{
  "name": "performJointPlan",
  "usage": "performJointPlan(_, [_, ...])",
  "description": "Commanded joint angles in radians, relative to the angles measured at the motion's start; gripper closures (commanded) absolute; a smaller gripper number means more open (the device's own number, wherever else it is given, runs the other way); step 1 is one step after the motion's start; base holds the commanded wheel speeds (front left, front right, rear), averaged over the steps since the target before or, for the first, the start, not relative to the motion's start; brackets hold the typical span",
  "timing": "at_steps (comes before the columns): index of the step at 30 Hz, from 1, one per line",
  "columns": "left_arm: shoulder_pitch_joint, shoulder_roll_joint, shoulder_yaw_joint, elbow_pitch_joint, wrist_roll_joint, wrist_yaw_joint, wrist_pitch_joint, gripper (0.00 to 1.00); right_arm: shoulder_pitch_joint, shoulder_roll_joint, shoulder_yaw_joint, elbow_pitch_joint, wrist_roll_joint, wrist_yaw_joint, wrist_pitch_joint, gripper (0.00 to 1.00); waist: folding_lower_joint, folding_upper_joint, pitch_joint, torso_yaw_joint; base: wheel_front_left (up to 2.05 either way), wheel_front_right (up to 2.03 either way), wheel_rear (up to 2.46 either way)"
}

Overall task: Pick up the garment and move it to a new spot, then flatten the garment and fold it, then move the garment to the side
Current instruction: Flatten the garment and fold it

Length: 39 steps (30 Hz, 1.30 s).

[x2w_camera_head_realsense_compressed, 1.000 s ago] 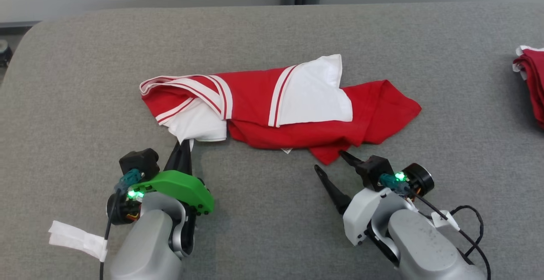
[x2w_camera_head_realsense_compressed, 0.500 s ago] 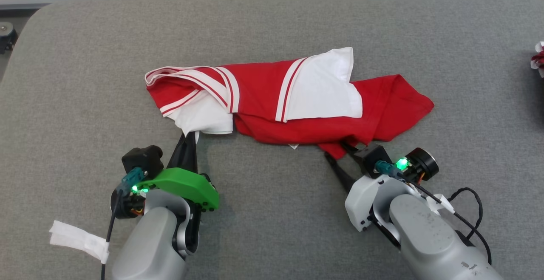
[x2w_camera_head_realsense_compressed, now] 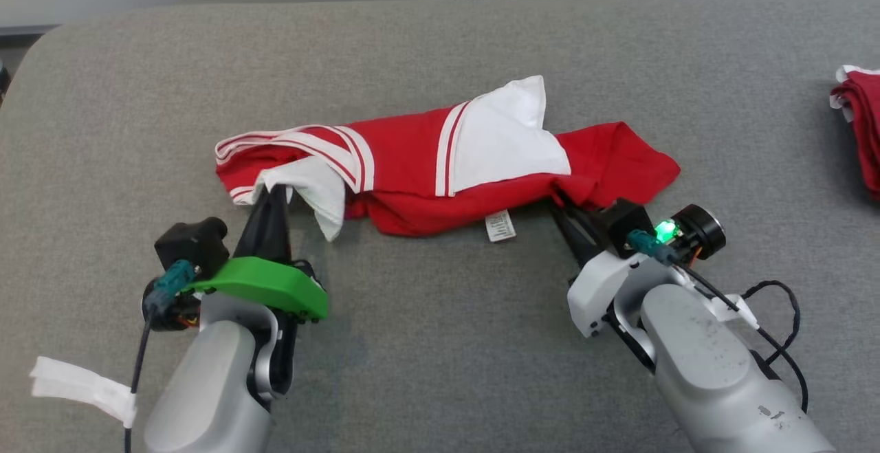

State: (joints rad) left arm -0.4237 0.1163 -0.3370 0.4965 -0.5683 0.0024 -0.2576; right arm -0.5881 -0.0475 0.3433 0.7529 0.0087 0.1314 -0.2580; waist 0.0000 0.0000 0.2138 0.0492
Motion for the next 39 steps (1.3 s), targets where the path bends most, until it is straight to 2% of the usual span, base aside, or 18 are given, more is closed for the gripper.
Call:
performJointPlan(1, [0.010,0.018,0.008,-0.032,0.008,0.008,-0.007,1.00,0.022,-0.006,-0.023,-0.036,-0.016,-0.001,-0.007,1.00,0.0000,0.0000,-0.027,-0.023,0.00,0.00,0.00])
performJointPlan(8, [0.024,0.088,0.033,-0.215,0.037,0.029,0.000,1.00,0.095,-0.005,-0.131,-0.299,-0.060,-0.001,-0.008,1.00,0.0000,0.0000,-0.087,-0.066,0.00,0.00,0.00])
performJointPlan(15, [0.039,0.167,0.052,-0.430,0.063,0.060,0.056,1.00,0.156,-0.023,-0.206,-0.526,-0.082,-0.001,-0.001,1.00,0.0000,0.0000,-0.153,-0.102,0.00,0.00,0.00])
performJointPlan(21, [0.055,0.231,0.074,-0.623,0.073,0.086,0.120,1.00,0.177,-0.080,-0.260,-0.742,-0.088,-0.001,0.059,1.00,0.0000,0.0000,-0.193,-0.126,0.00,0.00,0.00])
performJointPlan(24, [0.063,0.256,0.087,-0.731,0.069,0.106,0.179,1.00,0.181,-0.117,-0.285,-0.857,-0.084,-0.001,0.105,1.00,0.0000,0.0000,-0.208,-0.136,0.00,0.00,0.00])
performJointPlan(26, [0.058,0.257,0.103,-0.805,0.025,0.112,0.226,1.00,0.177,-0.145,-0.298,-0.931,-0.083,-0.002,0.137,1.00,0.0000,0.0000,-0.213,-0.141,0.00,0.00,0.00])
performJointPlan(28, [0.034,0.293,0.121,-0.867,0.028,0.117,0.270,1.00,0.167,-0.169,-0.307,-0.995,-0.079,-0.001,0.168,1.00,0.0000,0.0000,-0.215,-0.147,0.00,0.00,0.00])
performJointPlan(34, [-0.053,0.360,0.142,-1.002,0.048,0.124,0.372,1.00,0.134,-0.225,-0.343,-1.145,-0.067,-0.001,0.240,1.00,0.0000,0.0000,-0.202,-0.153,0.00,0.00,0.00])
performJointPlan(39, [-0.138,0.369,0.133,-1.026,0.042,0.121,0.428,1.00,0.104,-0.254,-0.364,-1.178,-0.047,-0.002,0.286,1.00,0.0000,0.0000,-0.144,-0.149,0.00,0.00,0.00])
